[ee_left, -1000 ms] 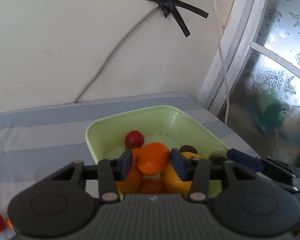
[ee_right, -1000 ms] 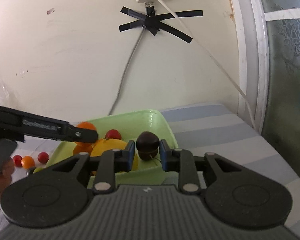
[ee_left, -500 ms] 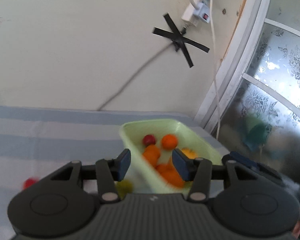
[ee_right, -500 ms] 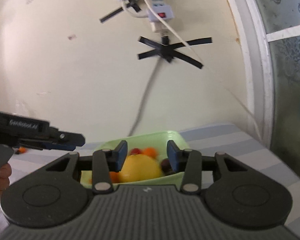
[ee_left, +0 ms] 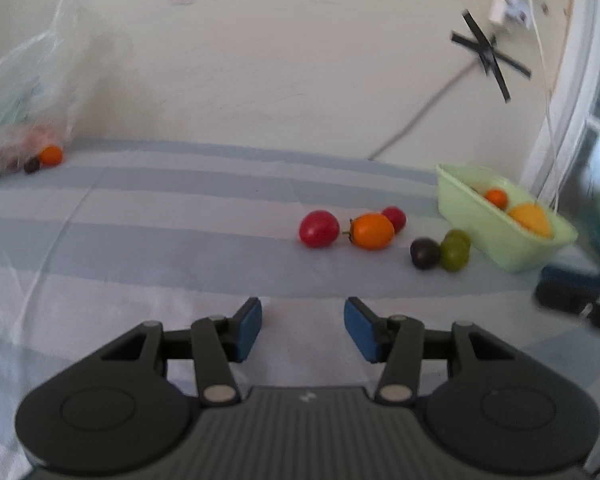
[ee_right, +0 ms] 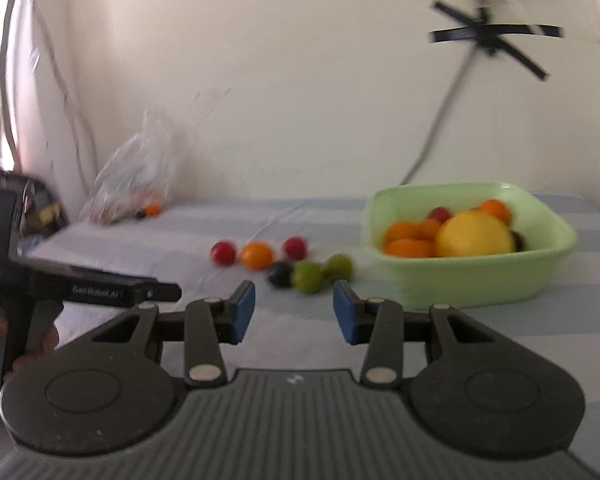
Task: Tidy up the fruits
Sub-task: 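Move both open tools back over the loose tomatoes on the cloth, then grasp a dark tomato with the left tool while the right tool grasps a green tomato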
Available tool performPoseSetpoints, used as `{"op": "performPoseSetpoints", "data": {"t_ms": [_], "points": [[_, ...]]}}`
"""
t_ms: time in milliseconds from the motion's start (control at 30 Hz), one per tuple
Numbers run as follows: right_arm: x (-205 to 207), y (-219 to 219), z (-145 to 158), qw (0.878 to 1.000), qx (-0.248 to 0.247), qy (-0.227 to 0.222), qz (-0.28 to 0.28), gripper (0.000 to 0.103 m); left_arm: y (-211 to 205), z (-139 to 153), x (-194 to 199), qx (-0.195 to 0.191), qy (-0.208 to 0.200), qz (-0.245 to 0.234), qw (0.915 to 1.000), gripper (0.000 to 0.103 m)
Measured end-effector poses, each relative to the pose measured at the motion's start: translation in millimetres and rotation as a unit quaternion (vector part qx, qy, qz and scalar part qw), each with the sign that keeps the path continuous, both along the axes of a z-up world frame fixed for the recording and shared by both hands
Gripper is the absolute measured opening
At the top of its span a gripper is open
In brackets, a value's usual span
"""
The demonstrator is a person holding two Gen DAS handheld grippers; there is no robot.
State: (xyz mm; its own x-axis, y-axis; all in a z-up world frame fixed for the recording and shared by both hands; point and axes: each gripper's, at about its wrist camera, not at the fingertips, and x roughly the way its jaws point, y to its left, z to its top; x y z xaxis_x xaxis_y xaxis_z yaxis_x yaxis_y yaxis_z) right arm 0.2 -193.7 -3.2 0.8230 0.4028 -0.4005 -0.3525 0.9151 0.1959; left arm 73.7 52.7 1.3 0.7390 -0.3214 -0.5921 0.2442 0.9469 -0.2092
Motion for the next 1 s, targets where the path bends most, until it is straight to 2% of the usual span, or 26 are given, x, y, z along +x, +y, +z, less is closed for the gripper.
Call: {"op": "performPoseSetpoints", "data": {"t_ms": [200,400,600,667,800,900,1000], "points": [[23,28,-4,0.998,-0.058,0.005,-0.003,0.045,15,-5,3,-0.043,0.002,-0.004,0.9991,0.047],[52,51,-10,0.989,-0.146,-0.002,-0.037,0.045,23,-6,-3,-0.073,-0.006,-0.012,0.9972,0.047],[64,67,-21,0.974,-0.223,-0.006,-0.04,0.037,21,-5,-5,-0.078,-0.012,-0.022,0.9967,0.047],[67,70,-25,0.97,-0.242,-0.004,-0.039,0.028,21,-5,-5,-0.079,-0.012,-0.022,0.9965,0.047],[64,69,-26,0.969,-0.246,-0.01,-0.038,0.027,21,-6,-4,-0.081,-0.012,-0.023,0.9964,0.047],[45,60,-17,0.98,-0.197,-0.01,-0.029,0.027,13,-3,-3,-0.068,-0.014,-0.038,0.9969,0.047],[19,43,-14,0.988,-0.153,-0.004,-0.03,0.027,-7,1,0,-0.049,-0.025,-0.072,0.9959,0.047]]}}
